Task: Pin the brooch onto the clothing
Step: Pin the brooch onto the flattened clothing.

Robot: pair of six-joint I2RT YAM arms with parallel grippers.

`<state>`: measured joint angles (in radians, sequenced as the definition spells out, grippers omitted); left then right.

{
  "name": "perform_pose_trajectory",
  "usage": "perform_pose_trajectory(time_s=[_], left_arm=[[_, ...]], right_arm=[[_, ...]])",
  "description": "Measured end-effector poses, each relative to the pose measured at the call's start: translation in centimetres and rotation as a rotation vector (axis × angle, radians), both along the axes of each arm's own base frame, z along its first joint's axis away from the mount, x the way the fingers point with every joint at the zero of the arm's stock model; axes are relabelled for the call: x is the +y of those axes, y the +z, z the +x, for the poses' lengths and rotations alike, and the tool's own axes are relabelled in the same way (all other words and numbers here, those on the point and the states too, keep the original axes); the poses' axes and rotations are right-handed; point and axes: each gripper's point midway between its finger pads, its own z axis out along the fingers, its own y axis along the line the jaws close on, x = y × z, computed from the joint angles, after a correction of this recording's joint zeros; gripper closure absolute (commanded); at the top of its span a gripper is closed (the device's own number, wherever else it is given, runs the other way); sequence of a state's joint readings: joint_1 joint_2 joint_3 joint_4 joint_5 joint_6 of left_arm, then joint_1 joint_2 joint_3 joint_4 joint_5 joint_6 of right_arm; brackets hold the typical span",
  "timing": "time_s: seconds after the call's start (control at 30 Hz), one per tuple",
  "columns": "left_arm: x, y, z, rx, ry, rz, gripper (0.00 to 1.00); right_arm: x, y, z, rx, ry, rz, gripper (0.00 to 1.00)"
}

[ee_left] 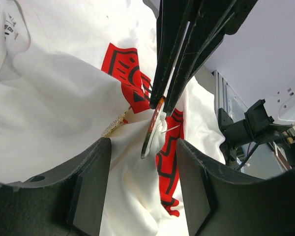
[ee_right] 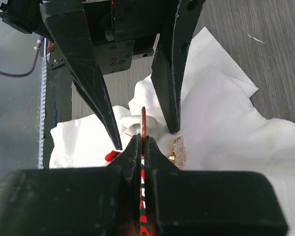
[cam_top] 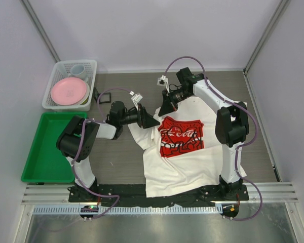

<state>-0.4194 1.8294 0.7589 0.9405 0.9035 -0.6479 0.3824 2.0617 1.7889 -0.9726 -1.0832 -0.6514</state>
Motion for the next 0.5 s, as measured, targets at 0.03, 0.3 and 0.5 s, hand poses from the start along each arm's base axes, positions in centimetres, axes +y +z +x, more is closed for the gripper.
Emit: perform_pose_trajectory(time_s=[0.03, 0.3, 0.5], left_arm=[[0.0, 0.0, 0.1, 0.001, 0.004, -0.001, 0.43], [0.0, 0.2, 0.7, 0.033, 0.045, -0.009, 0.45], [0.1, 0.3, 1.1, 0.059, 0.069, -0.016, 0.63]], right_arm=[[0.0, 0.0, 0.1, 0.000, -0.002, 0.001, 0.99], [0.1, -0.1, 0.2, 0.007, -0.014, 0.002, 0.99], [0.1, -0.4, 0.1, 0.018, -0.018, -0.002, 0.99]])
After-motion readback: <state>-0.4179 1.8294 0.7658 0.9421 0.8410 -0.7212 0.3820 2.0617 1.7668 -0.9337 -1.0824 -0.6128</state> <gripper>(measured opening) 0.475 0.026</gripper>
